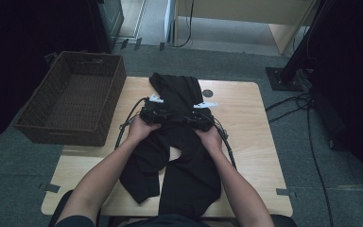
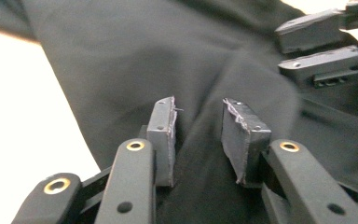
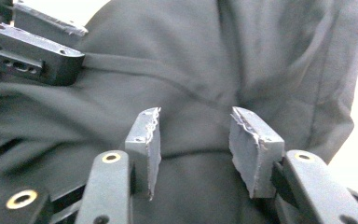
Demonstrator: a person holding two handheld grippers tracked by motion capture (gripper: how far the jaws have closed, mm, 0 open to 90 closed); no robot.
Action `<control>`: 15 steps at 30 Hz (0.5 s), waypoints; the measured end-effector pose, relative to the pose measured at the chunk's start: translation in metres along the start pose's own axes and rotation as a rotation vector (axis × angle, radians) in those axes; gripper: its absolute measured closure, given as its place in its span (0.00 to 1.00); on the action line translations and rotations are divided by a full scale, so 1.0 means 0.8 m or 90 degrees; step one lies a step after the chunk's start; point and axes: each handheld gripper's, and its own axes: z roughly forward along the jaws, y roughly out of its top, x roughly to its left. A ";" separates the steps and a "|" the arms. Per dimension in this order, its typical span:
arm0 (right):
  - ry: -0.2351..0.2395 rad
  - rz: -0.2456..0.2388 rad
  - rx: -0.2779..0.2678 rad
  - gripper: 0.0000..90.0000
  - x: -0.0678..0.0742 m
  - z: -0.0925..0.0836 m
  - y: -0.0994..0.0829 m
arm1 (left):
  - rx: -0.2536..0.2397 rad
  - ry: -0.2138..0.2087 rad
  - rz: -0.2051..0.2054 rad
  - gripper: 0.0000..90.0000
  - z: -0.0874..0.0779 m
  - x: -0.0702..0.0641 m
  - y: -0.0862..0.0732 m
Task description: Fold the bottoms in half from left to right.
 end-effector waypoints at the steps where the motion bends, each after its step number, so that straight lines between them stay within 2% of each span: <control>1: 0.007 -0.007 -0.007 0.59 0.002 -0.005 -0.002 | -0.006 -0.007 0.006 0.70 -0.009 -0.003 -0.002; 4: 0.018 -0.038 -0.027 0.60 0.015 -0.033 -0.010 | -0.021 -0.017 0.021 0.67 -0.035 -0.012 -0.012; 6: 0.032 -0.051 -0.022 0.61 0.026 -0.047 -0.016 | -0.023 -0.023 0.028 0.66 -0.049 -0.018 -0.021; 9: 0.048 -0.097 -0.011 0.61 0.047 -0.066 -0.031 | -0.021 -0.020 0.043 0.64 -0.072 -0.028 -0.038; 10: 0.057 -0.101 -0.013 0.61 0.054 -0.072 -0.038 | -0.022 -0.019 0.041 0.63 -0.076 -0.030 -0.042; 15: 0.093 -0.085 -0.001 0.56 0.074 -0.086 -0.061 | 0.000 -0.011 0.042 0.60 -0.094 -0.035 -0.060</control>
